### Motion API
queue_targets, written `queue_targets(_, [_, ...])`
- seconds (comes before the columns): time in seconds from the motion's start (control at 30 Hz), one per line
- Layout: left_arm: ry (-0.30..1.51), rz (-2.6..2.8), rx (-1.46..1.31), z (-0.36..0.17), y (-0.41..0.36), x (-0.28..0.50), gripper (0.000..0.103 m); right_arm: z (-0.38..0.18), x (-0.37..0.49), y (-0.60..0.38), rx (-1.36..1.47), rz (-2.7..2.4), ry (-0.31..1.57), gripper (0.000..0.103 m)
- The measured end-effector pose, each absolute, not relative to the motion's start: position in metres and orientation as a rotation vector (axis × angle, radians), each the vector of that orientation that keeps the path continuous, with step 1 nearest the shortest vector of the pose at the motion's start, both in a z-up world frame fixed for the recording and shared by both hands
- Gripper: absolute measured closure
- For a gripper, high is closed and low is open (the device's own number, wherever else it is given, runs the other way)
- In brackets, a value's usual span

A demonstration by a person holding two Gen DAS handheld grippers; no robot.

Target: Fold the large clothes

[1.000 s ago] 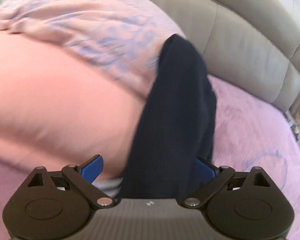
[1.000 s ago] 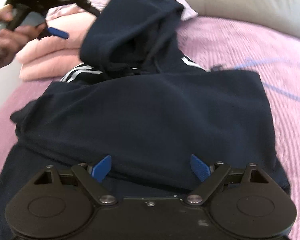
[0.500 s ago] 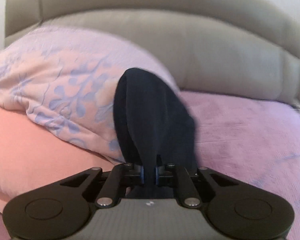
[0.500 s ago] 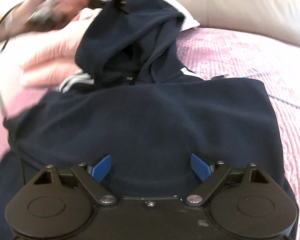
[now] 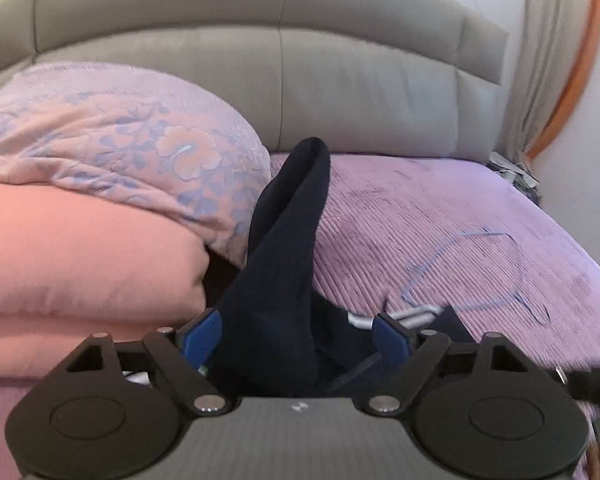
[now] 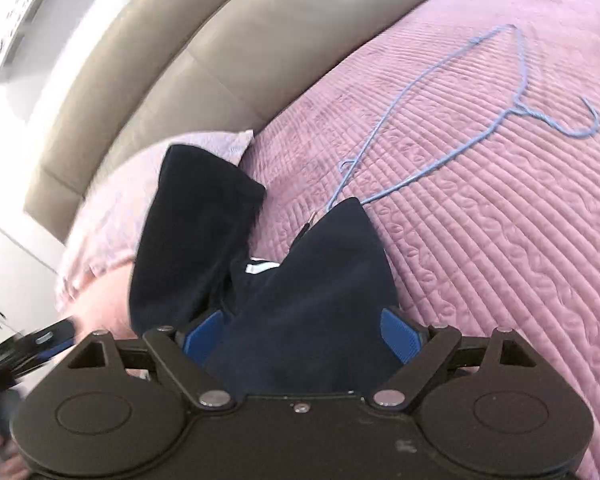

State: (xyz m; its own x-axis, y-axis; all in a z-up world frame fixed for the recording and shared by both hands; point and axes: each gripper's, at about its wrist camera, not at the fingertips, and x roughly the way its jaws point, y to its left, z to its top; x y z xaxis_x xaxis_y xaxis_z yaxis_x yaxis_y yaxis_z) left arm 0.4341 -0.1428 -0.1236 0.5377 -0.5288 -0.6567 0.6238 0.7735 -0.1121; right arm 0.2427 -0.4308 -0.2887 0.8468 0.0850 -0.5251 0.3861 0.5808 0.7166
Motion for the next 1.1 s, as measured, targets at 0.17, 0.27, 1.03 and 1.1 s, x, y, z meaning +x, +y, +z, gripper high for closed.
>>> queue_targets(0.17, [0.772,-0.726,0.257,-0.127,-0.212,0.489,0.015,-0.299,0.252,-0.429,0.968,-0.151,0.591,0.001])
queue_targets(0.27, [0.818,-0.699,0.294,-0.143,-0.258,0.522,0.021,-0.315,0.262,-0.431,1.053,-0.084,0.608,0.001])
queue_targets(1.03, [1.057,-0.903,-0.047,-0.192,-0.061,0.385,0.005,-0.300,0.222,-0.471,1.180,-0.136,0.497,0.001])
queue_targets(1.1, [1.148,-0.871,-0.216,-0.215,-0.061,0.396,0.004,-0.297,0.222,-0.468,1.181,-0.113,0.506,0.001])
